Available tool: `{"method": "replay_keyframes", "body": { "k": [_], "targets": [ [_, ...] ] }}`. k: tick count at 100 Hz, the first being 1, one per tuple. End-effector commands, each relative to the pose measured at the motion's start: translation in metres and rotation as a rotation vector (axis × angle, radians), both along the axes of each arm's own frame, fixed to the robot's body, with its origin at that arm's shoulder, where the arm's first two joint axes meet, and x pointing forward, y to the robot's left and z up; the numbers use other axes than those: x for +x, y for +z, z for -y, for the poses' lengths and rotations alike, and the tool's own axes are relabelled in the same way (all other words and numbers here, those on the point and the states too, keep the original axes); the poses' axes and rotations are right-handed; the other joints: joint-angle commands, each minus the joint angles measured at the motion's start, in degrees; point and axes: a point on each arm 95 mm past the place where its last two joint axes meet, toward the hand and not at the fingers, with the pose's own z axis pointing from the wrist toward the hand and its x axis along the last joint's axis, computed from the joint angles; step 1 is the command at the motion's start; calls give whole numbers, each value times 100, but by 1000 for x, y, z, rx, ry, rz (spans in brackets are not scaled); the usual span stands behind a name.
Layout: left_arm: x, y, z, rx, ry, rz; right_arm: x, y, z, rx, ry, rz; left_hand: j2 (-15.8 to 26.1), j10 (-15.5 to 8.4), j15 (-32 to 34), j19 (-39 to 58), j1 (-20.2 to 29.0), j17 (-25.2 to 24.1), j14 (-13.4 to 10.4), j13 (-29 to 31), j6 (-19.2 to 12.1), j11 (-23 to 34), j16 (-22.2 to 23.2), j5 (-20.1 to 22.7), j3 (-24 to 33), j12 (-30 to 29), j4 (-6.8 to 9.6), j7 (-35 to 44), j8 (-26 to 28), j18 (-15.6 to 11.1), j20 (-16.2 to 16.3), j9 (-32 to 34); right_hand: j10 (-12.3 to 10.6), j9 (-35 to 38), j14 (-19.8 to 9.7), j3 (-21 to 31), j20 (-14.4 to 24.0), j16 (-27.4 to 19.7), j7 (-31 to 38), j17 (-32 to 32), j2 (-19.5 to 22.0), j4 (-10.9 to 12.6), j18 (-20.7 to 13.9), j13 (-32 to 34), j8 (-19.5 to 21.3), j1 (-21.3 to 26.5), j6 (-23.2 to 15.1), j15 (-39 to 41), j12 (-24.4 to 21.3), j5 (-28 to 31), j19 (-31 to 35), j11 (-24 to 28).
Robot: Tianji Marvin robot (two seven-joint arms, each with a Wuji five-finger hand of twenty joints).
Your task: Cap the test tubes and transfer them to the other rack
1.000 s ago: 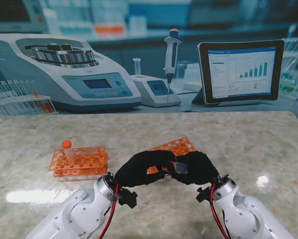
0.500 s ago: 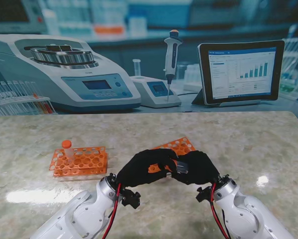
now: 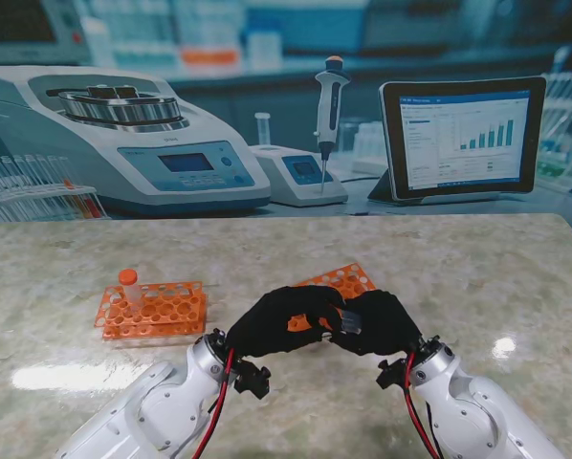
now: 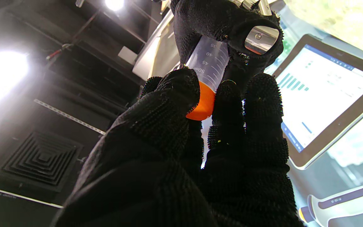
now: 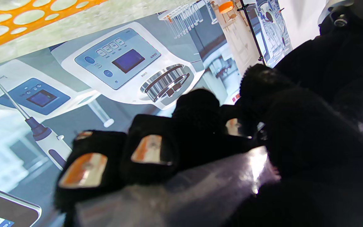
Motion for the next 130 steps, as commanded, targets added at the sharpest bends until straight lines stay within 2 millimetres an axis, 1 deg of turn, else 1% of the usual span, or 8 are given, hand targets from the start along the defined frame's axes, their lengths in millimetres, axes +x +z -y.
{"method": "replay_keyframes", "body": {
  "k": [1,51,64,69,74,84,101,130],
  "targets": [
    [0,0,4,9,-8,-2,-6,-2,-9,6,25,-4,181,112,-22,-114,553,-40,-311,16,204,201,-137,145,268,-20,141,-154,-126,-23,-6,48,52,241,-384,26,285,352,259,432,152,-78,-651,150,176,181,-440,999,64,104,1779,11],
    [0,-1,5,9,13,18,-7,-1,-9,10,20,3,328,149,-62,18,552,-112,-310,92,132,69,-347,111,-29,-398,187,-858,-662,-10,213,72,58,241,-384,28,285,353,257,432,154,-80,-651,150,178,179,-452,999,63,105,1779,14],
    [0,-1,5,-1,27,21,-7,0,-9,9,17,1,365,161,-76,137,553,-196,-312,112,68,29,-400,51,-113,-646,210,-1207,-927,48,450,39,48,242,-384,29,285,353,257,432,154,-79,-651,150,178,178,-452,999,63,105,1779,15],
    [0,0,6,-4,31,23,-7,0,-9,9,17,1,371,160,-91,133,552,-249,-322,121,76,19,-432,51,-131,-746,210,-1243,-972,117,535,33,46,243,-384,28,285,353,257,432,155,-80,-651,150,178,176,-451,999,64,107,1779,17],
    [0,0,6,-6,33,23,-7,0,-9,9,17,1,382,144,-118,-20,553,-485,-335,155,77,26,-495,37,-169,-846,211,-1259,-1010,410,589,23,47,242,-384,29,285,353,258,432,150,-80,-651,150,178,177,-446,999,65,110,1779,19],
    [0,1,6,-6,40,28,-7,0,-9,9,17,1,392,129,-186,-528,553,-1124,-373,250,102,34,-667,45,-230,-1012,228,-1267,-1046,1043,492,41,47,241,-384,31,285,353,257,432,152,-80,-651,150,179,176,-448,999,64,103,1779,18],
    [1,2,6,-4,47,33,-7,0,-8,8,16,0,407,133,-248,-753,553,-1332,-372,359,128,72,-861,110,-294,-872,221,-1148,-983,1265,271,153,52,241,-384,29,285,353,257,432,158,-81,-651,150,179,175,-449,999,62,103,1779,15],
    [2,4,7,9,43,62,-7,0,-8,10,15,3,380,122,-273,-861,553,-1255,-416,692,17,-27,-1301,270,-486,-573,198,-859,-816,1077,-140,497,48,241,-384,27,285,353,256,432,159,-82,-651,150,181,173,-456,999,63,99,1779,16]
  ]
}}
